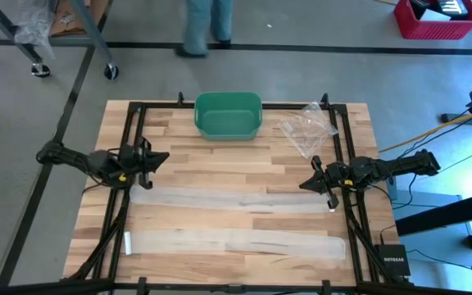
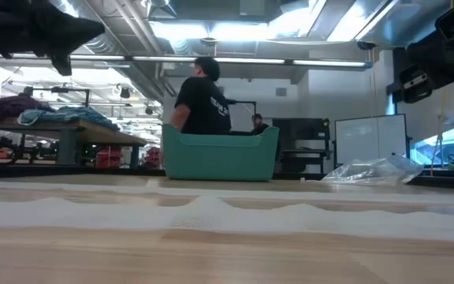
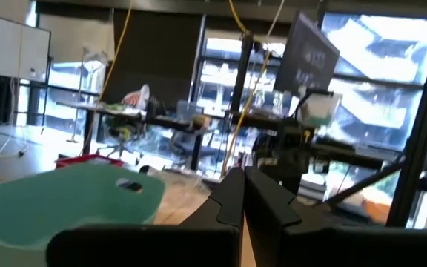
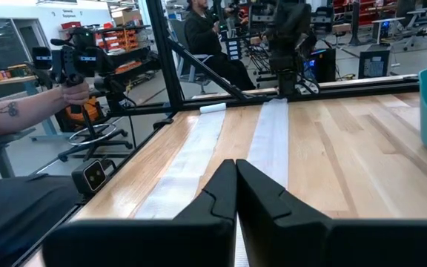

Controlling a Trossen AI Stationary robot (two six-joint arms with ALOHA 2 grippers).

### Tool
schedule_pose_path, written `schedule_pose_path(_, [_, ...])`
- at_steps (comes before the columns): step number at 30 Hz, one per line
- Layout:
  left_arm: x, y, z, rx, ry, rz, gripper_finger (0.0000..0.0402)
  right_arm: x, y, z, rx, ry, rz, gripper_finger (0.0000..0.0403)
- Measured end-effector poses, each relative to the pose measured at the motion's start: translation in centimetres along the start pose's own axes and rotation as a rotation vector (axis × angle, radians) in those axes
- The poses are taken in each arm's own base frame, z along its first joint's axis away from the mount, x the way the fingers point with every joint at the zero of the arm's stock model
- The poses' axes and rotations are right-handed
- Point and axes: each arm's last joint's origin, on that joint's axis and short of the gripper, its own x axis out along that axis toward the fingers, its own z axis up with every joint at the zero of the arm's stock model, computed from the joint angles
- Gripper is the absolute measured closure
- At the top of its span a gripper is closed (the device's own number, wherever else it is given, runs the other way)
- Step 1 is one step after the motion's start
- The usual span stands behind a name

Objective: Roll bandage
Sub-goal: Roll the top white bandage

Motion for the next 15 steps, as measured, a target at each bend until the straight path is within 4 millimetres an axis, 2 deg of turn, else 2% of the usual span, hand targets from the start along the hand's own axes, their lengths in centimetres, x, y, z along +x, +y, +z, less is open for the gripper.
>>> schedule_pose_path(4, [0.4,-0.1,-0.5,0.033,0.045,0.011,0.0400,0.0,-0.2,0.0,0.006,-0.010,-0.055,0.0393])
schedule_pose_path(9, [0.6,-0.1,-1.0,0.039,0.078,0.027,0.0399,0.0,-0.1,0.8,0.211,-0.098,-0.040,0.0393])
schedule_pose_path(15, [0.7,-0.1,-1.0,0.013,0.080,0.034,0.0398,-0.3,-0.2,2.3,0.199,-0.265,-0.128,0.0393])
